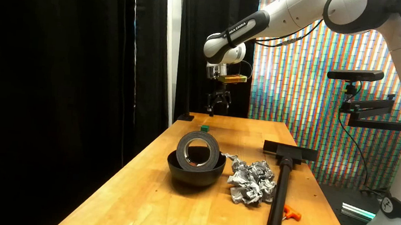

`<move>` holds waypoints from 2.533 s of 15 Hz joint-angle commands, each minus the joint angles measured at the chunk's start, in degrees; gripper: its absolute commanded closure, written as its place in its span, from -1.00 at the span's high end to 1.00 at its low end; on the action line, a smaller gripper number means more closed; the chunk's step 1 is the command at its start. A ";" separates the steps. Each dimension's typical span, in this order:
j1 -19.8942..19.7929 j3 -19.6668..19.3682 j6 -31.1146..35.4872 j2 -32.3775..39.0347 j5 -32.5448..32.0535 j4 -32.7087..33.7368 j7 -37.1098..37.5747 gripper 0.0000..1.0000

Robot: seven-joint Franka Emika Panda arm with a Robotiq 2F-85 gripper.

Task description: Pick up the tape and green block from the table and put them in the black bowl.

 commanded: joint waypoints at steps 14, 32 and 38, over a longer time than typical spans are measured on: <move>-1.75 2.33 -6.16 14.58 0.83 19.85 -6.20 1.00; -3.16 3.48 -11.20 22.08 -0.18 28.95 -10.05 0.92; -2.76 3.84 -11.85 22.79 -0.20 29.93 -10.48 -0.08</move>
